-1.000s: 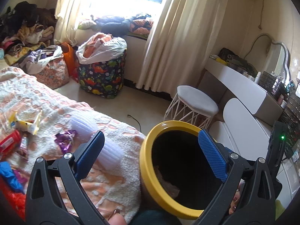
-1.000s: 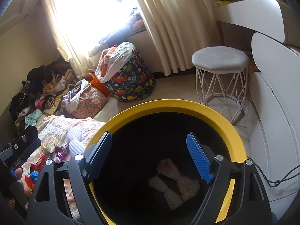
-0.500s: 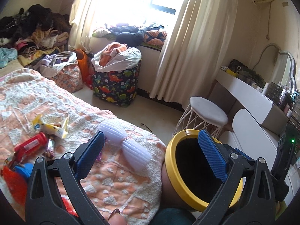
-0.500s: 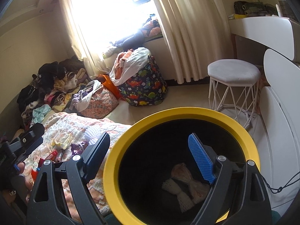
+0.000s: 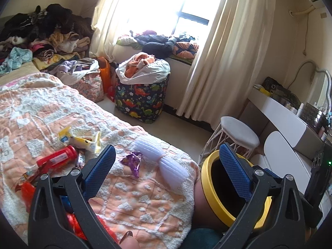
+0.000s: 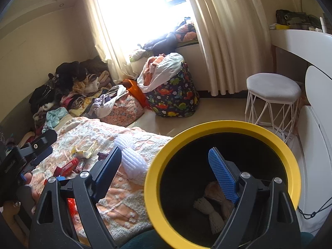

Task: Collect trash
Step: 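Move both tools back over the bed toward the red plastic bag, then grasp the red plastic bag with the right tool while the left tool grasps a snack wrapper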

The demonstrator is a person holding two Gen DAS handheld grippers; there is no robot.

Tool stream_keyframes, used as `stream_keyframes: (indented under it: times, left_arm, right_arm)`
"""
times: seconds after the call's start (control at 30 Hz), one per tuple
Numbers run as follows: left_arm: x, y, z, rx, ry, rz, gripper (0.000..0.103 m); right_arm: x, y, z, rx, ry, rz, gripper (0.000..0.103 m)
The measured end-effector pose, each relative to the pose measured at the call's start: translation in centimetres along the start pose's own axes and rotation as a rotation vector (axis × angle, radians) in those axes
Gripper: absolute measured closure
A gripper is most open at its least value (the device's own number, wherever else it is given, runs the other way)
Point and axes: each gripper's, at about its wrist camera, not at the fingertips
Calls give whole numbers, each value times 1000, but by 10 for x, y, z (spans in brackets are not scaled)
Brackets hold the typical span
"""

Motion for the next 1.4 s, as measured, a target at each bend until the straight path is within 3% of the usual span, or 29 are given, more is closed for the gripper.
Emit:
stream_keyframes:
  times: [0.6, 1.4]
  left_arm:
    - [27, 8, 46, 31, 99, -55, 11]
    - [58, 6, 136, 127, 262, -70, 11]
  right_arm:
    - [12, -12, 68, 110, 154, -4, 16]
    - [6, -51, 155, 289, 316, 126, 13]
Point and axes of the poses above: each gripper's, at about its wrist camera, not at the fingertips, and x roughly against the way its jaws point, z to its left, y to its top, and after that the axes turned 6 degrees about -z, right-handed
